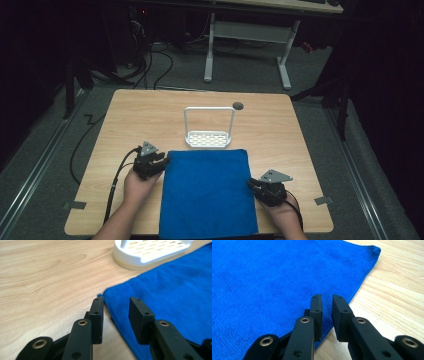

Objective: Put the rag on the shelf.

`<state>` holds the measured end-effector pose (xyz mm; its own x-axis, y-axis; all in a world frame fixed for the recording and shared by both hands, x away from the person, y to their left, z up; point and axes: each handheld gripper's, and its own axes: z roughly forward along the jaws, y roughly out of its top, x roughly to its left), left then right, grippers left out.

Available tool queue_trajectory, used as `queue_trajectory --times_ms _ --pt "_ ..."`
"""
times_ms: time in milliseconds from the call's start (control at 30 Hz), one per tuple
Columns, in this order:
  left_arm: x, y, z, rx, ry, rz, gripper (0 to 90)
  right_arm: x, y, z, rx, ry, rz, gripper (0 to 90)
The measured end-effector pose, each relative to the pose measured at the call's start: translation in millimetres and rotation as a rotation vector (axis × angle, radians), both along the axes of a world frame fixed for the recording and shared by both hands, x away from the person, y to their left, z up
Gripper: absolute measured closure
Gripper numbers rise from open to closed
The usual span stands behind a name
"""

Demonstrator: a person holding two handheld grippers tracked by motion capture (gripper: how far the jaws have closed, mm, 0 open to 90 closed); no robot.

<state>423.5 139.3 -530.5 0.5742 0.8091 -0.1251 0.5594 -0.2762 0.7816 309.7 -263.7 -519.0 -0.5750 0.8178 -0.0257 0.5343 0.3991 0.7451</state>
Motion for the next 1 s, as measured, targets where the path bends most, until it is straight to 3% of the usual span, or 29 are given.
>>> queue_trajectory --times_ms 67,100,267,333,533,600,633,700,733,800,833,933,1000 --pt "5.8 0.7 -0.3 -0.029 0.005 0.006 65.0 -0.2 -0.8 0.7 0.004 -0.005 -0.003 79.8" --pt "11.2 -1.7 -1.4 -0.020 0.021 0.010 64.5 -0.5 -0.8 1.2 0.005 -0.007 -0.002 79.8" --pt "17.4 -7.2 -2.5 -0.013 0.023 0.008 64.5 -0.6 0.2 1.1 0.003 -0.008 -0.001 78.8" --pt "20.2 -10.3 -4.4 -0.001 0.039 0.016 69.5 -0.3 0.9 0.5 0.004 -0.009 -0.001 77.6" --pt "17.4 -13.9 -5.0 0.035 0.017 0.003 82.9 8.6 3.3 1.7 0.026 -0.002 -0.044 70.7" --pt "17.0 -14.4 -4.9 0.039 0.016 0.001 85.0 19.2 4.3 4.5 0.044 -0.004 -0.073 68.7" --pt "17.6 -13.6 -4.9 0.036 0.020 0.002 86.4 32.3 6.0 7.1 0.057 -0.001 -0.114 66.9" --pt "19.1 -11.4 -5.4 0.010 0.035 0.005 86.8 49.3 6.9 7.4 0.040 -0.003 -0.139 66.4" --pt "19.1 -11.4 -5.4 0.010 0.035 0.005 86.9 49.3 6.9 7.4 0.040 -0.003 -0.139 66.4" --pt "19.2 -11.2 -5.3 0.008 0.039 0.006 87.0 77.3 5.6 4.4 0.044 0.022 -0.188 63.2" --pt "19.0 -11.5 -5.5 0.008 0.036 0.007 87.0 77.3 5.6 4.4 0.044 0.022 -0.188 63.2" --pt "19.0 -11.3 -5.1 0.014 0.037 0.001 87.1 107.8 4.4 -2.5 0.054 0.060 -0.211 59.4" --pt "19.1 -11.3 -5.4 0.011 0.036 0.003 87.1 117.0 3.7 -4.3 0.052 0.068 -0.223 59.9"
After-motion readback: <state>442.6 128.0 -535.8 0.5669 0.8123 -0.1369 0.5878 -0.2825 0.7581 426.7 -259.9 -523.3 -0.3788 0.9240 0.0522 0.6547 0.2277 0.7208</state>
